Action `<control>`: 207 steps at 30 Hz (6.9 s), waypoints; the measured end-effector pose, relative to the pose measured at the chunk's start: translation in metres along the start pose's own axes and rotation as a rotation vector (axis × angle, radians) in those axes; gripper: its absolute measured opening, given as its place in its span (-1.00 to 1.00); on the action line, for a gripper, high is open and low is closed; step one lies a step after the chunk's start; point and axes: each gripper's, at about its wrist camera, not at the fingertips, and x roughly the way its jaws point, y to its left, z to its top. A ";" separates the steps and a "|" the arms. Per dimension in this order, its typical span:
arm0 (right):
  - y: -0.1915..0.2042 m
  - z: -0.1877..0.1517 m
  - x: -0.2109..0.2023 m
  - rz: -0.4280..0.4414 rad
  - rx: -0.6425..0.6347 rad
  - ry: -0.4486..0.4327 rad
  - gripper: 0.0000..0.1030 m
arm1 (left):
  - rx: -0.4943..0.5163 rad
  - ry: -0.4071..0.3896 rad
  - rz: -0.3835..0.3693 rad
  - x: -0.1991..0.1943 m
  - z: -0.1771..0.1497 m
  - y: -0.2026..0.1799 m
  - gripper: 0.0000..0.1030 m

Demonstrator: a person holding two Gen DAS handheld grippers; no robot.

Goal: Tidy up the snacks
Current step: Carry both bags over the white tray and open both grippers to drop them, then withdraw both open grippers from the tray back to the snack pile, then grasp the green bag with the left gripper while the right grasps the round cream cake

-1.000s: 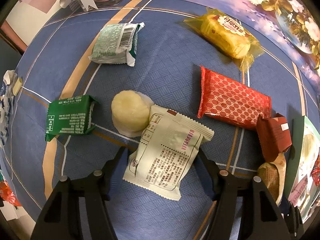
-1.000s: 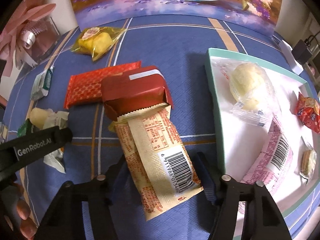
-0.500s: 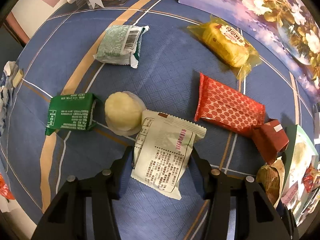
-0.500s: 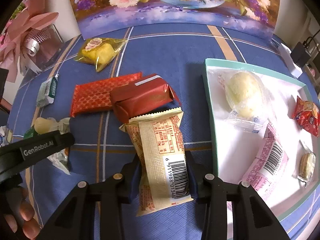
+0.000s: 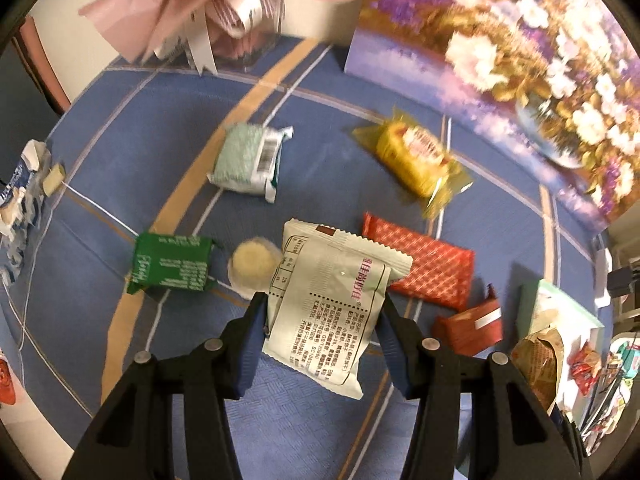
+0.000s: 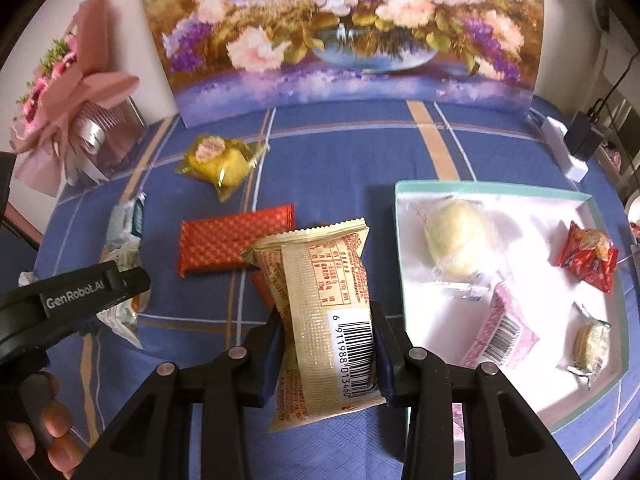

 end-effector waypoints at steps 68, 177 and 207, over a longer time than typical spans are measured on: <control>-0.258 -0.015 -0.045 -0.139 0.521 0.030 -0.20 | 0.554 -0.036 -0.158 -0.012 -0.116 -0.279 0.07; 0.015 -0.012 -0.019 0.101 -0.031 0.068 1.00 | -0.142 -0.132 0.345 -0.063 -0.003 0.096 0.80; 0.100 -0.003 0.040 0.174 -0.203 0.066 1.00 | -0.173 0.015 0.074 0.044 0.034 0.118 0.80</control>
